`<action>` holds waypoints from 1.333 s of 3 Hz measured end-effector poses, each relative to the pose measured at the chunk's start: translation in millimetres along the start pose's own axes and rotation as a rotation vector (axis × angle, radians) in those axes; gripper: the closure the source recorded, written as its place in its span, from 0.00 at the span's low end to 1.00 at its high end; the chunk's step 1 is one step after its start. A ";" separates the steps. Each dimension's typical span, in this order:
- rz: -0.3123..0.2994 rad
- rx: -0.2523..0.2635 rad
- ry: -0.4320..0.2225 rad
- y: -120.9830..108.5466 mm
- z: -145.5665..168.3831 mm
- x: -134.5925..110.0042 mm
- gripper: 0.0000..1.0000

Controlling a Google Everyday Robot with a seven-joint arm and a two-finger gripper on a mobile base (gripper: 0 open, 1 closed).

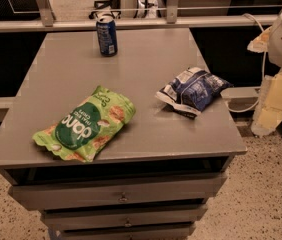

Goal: Move pepsi can near green rice chip bag

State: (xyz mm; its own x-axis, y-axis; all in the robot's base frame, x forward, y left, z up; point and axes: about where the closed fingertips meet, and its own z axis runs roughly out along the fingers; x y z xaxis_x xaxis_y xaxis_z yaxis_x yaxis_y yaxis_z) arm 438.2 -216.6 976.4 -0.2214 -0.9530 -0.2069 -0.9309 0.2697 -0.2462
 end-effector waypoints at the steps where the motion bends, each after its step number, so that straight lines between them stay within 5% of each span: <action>1: 0.000 0.000 0.000 0.0 0.0 0.0 0.00; 2: 0.002 0.012 -0.028 -2.4 -1.9 -2.2 0.00; 3: 0.060 0.033 -0.135 -20.6 -1.7 -7.3 0.00; 4: 0.148 0.040 -0.356 -55.1 8.6 -19.7 0.00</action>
Offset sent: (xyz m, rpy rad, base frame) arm 0.0061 0.0017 0.0026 0.0677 -0.0297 0.0085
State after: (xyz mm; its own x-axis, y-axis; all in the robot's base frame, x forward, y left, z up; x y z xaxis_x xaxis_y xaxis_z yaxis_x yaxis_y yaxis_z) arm 496.3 -211.5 985.9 -0.2310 -0.7977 -0.5571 -0.8831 0.4123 -0.2241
